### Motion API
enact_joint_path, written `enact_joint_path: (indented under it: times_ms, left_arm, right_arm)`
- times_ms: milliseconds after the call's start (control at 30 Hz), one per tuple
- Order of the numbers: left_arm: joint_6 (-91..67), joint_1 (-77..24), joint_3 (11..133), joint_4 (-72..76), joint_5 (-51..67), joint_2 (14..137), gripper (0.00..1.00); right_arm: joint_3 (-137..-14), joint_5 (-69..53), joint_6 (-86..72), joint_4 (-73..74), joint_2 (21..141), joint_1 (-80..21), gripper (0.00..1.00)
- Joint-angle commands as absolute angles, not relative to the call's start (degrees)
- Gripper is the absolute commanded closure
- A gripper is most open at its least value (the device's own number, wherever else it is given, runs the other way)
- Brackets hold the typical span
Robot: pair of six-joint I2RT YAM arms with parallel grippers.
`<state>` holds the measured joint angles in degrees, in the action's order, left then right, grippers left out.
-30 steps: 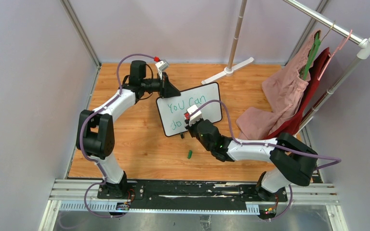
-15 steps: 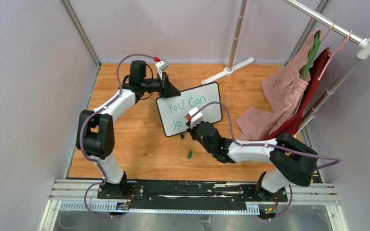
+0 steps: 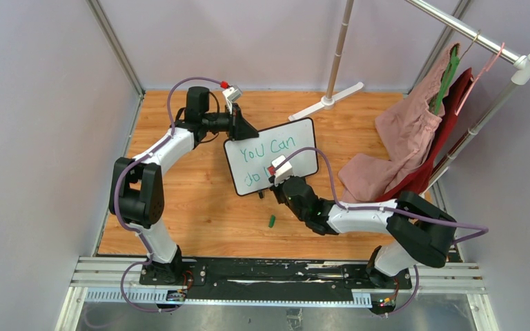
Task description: Write a sentence on the whiteboard
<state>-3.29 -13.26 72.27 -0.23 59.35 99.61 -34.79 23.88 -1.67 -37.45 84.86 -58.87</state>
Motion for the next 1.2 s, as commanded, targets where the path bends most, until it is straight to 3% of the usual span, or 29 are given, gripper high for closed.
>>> enact_joint_path:
  times_ms: [0, 567, 1167]
  left_arm:
    - [-2.8, -14.5, 70.4, -2.3, 57.2, 100.3, 1.00]
    - [-2.7, -14.6, 70.4, -2.5, 57.0, 100.3, 1.00]
    - [-2.5, -14.6, 70.4, -2.8, 57.1, 100.0, 1.00]
  right_arm:
    - [-33.6, 27.2, -2.0, -35.8, 83.4, -58.9, 1.00]
    - [-32.7, 22.1, -0.3, -38.8, 78.3, -59.4, 1.00]
    - [-38.1, 20.5, -0.3, -38.9, 83.5, -59.3, 1.00]
